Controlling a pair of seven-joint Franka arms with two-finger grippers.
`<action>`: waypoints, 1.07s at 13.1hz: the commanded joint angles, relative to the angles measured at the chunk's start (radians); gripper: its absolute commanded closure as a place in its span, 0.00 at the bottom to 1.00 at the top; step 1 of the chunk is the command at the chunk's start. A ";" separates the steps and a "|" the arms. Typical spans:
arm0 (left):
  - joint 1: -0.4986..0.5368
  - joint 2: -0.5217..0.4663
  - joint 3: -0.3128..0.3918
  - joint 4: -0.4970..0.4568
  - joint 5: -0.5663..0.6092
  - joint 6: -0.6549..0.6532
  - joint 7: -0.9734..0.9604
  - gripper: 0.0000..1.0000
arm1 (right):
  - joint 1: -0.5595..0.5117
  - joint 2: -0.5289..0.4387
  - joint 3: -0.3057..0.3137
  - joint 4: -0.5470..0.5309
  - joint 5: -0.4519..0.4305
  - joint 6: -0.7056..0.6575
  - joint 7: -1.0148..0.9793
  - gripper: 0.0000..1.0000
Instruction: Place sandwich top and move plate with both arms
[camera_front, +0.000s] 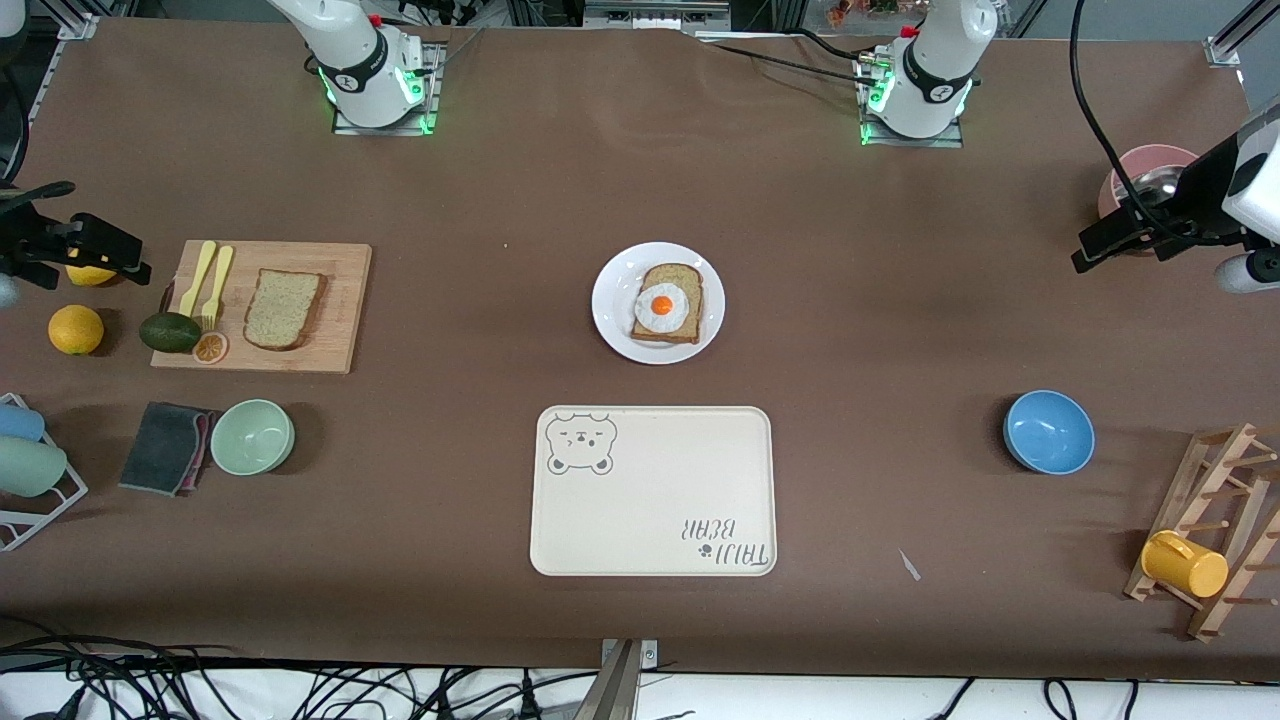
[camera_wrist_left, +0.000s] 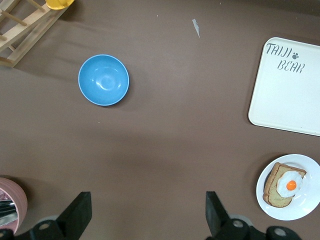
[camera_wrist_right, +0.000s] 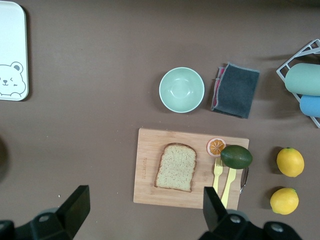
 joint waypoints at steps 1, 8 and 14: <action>-0.002 0.008 0.001 0.027 0.001 -0.022 0.001 0.00 | 0.001 -0.004 0.004 0.008 0.000 0.001 0.017 0.00; -0.002 0.008 0.000 0.027 0.001 -0.022 0.000 0.00 | -0.001 0.027 0.004 -0.001 -0.008 0.010 0.017 0.00; -0.002 0.008 0.001 0.027 0.001 -0.022 0.001 0.00 | 0.004 0.065 0.004 -0.236 -0.011 0.187 0.018 0.01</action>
